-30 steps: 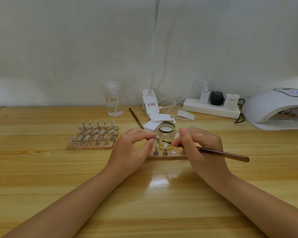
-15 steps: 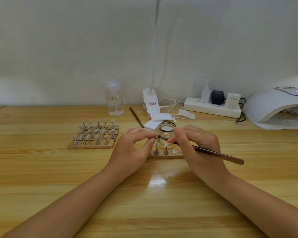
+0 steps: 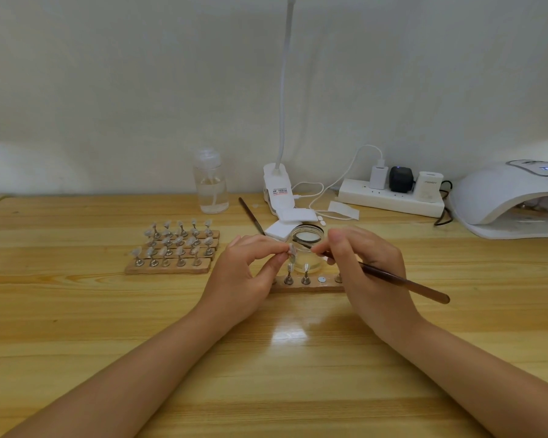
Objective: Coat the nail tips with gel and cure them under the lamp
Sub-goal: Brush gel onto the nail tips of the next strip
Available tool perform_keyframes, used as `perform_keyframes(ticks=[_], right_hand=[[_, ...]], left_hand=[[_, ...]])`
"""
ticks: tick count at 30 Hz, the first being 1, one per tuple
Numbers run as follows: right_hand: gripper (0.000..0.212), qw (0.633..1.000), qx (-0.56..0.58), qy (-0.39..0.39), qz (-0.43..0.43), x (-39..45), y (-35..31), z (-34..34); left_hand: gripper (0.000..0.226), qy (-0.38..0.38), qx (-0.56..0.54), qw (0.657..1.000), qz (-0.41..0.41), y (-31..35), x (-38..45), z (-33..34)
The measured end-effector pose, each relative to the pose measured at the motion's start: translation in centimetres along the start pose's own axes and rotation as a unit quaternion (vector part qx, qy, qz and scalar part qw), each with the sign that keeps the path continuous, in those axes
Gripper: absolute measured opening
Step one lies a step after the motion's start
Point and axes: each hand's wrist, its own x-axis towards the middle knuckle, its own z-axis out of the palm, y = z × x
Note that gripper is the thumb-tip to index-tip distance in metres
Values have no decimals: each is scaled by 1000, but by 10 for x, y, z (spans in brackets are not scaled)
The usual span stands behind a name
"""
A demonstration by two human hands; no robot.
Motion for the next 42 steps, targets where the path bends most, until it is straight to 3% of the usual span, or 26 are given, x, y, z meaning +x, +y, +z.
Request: perform_keyframes(ticks=[11, 18, 24, 33, 37, 42], right_hand=[[37, 999, 42, -22, 23, -4, 1, -1], [35, 997, 40, 30, 50, -2, 0, -1], [28, 998, 20, 7, 57, -3, 1, 3], [38, 995, 75, -11, 61, -6, 1, 1], [38, 993, 97, 21, 67, -5, 2, -2], [35, 997, 37, 32, 57, -3, 4, -2]], left_hand=[[18, 0, -5, 1000, -13, 1, 1, 0], [22, -1, -3, 999, -33, 3, 0, -1], [25, 3, -3, 1000, -29, 4, 1, 0], [18, 13, -4, 999, -35, 3, 0, 0], [21, 10, -9, 1000, -25, 5, 0, -2], [19, 12, -15, 999, -47, 7, 0, -2]])
